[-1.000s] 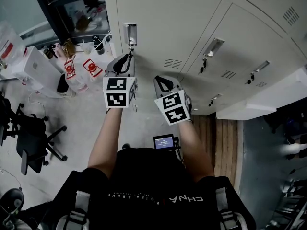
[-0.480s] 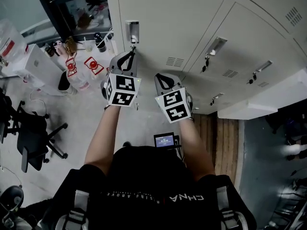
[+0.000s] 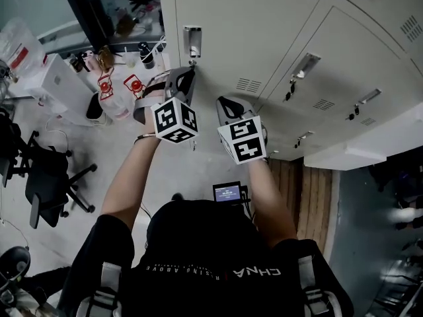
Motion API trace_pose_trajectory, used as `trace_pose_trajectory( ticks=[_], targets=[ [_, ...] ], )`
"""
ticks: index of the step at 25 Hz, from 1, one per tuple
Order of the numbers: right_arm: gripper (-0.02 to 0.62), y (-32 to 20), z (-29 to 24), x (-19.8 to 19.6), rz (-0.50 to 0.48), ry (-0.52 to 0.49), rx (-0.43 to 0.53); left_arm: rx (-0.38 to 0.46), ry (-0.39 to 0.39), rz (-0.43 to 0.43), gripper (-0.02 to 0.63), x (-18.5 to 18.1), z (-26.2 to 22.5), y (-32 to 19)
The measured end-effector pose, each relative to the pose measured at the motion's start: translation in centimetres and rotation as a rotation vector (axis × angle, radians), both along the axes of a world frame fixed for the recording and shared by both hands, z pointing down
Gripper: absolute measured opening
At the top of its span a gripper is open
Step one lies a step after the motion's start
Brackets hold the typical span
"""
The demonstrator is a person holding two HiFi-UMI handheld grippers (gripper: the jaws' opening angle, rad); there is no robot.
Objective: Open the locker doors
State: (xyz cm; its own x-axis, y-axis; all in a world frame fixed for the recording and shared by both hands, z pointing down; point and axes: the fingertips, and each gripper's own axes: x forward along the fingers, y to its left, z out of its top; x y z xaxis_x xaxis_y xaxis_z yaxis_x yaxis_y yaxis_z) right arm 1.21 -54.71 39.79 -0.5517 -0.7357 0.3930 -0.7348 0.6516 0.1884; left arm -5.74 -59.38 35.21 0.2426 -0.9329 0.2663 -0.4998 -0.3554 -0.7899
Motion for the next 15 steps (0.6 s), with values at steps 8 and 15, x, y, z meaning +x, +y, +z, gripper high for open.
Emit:
trace_pose_trajectory(
  ticks=[8, 15],
  targets=[
    [0.032, -0.1, -0.1, 0.1, 0.016, -0.030, -0.019, 0.062, -0.469, 0.110, 0.038, 0.3, 0.5, 0.3],
    [0.032, 0.1, 0.1, -0.1, 0.009, -0.025, -0.026, 0.117, -0.805, 0.204, 0.040, 0.3, 1.1, 0.6]
  ],
)
